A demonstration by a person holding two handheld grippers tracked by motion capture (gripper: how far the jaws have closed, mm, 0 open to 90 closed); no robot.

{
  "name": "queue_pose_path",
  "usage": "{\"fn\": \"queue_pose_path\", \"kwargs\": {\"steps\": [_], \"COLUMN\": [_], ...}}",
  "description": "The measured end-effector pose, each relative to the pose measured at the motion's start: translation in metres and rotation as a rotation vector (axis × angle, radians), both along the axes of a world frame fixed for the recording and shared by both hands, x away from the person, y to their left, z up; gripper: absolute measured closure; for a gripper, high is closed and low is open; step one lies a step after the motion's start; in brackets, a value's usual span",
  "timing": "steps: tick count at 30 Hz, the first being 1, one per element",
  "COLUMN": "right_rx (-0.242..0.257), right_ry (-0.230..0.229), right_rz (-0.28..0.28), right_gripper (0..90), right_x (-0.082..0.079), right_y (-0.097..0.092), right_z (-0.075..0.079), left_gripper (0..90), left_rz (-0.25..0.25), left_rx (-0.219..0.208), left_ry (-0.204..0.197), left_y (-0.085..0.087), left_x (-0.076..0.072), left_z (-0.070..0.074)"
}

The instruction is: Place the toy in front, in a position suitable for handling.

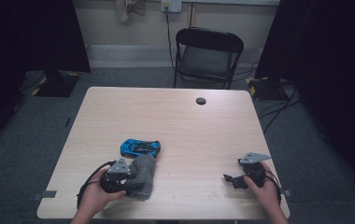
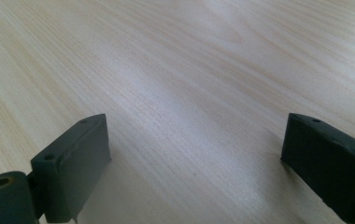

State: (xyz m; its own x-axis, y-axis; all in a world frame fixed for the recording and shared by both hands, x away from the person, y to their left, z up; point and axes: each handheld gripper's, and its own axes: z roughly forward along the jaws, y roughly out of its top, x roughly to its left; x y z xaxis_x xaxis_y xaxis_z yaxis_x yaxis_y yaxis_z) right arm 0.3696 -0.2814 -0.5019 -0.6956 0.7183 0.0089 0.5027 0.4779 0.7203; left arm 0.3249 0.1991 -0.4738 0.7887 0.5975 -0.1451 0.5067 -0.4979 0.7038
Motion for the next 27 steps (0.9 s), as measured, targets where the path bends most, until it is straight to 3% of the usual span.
{"fn": "queue_pose_path", "kwargs": {"steps": [1, 3, 4, 6, 8, 9, 10, 12, 13, 16, 21, 25, 26, 27], "right_rx": [0.0, 0.0, 0.0, 0.0, 0.0, 0.0, 0.0, 0.0, 0.0, 0.0, 0.0, 0.0, 0.0, 0.0], "right_ry": [0.0, 0.0, 0.0, 0.0, 0.0, 0.0, 0.0, 0.0, 0.0, 0.0, 0.0, 0.0, 0.0, 0.0], "right_rz": [0.0, 0.0, 0.0, 0.0, 0.0, 0.0, 0.0, 0.0, 0.0, 0.0, 0.0, 0.0, 0.0, 0.0], "right_gripper": [7.2, 7.2, 7.2, 7.2, 7.2, 7.2, 7.2, 7.2, 7.2, 7.2, 7.2, 7.2, 7.2, 7.2], "right_x": [0.0, 0.0, 0.0, 0.0, 0.0, 0.0, 0.0, 0.0, 0.0, 0.0, 0.0, 0.0, 0.0, 0.0], "right_y": [0.0, 0.0, 0.0, 0.0, 0.0, 0.0, 0.0, 0.0, 0.0, 0.0, 0.0, 0.0, 0.0, 0.0], "right_z": [0.0, 0.0, 0.0, 0.0, 0.0, 0.0, 0.0, 0.0, 0.0, 0.0, 0.0, 0.0, 0.0, 0.0], "left_gripper": [35.2, 28.5, 25.9, 23.4, 21.5, 21.6, 21.7, 22.0, 22.5, 23.0, 29.7, 42.3, 49.3, 53.7], "left_rz": [0.045, 0.092, 0.092, 0.134, 0.188, 0.188, 0.227, 0.233, 0.249, 0.249, 0.217, 0.172, 0.172, 0.131], "left_rx": [0.003, -0.02, -0.02, -0.036, -0.077, -0.077, -0.087, -0.079, -0.055, -0.031, -0.03, -0.043, -0.043, -0.032], "left_ry": [-0.011, 0.013, 0.013, 0.006, -0.009, -0.009, -0.015, -0.023, -0.026, -0.015, -0.005, 0.009, 0.009, 0.004], "left_y": [0.002, 0.001, 0.001, -0.001, -0.007, -0.007, -0.011, -0.013, -0.015, -0.016, -0.011, -0.007, -0.007, -0.004], "left_x": [0.0, 0.0, 0.0, 0.001, 0.004, 0.004, 0.007, 0.009, 0.012, 0.014, 0.017, 0.019, 0.019, 0.019], "left_z": [0.001, 0.002, 0.002, 0.004, 0.009, 0.009, 0.01, 0.01, 0.005, -0.002, -0.006, -0.007, -0.007, -0.003]}}
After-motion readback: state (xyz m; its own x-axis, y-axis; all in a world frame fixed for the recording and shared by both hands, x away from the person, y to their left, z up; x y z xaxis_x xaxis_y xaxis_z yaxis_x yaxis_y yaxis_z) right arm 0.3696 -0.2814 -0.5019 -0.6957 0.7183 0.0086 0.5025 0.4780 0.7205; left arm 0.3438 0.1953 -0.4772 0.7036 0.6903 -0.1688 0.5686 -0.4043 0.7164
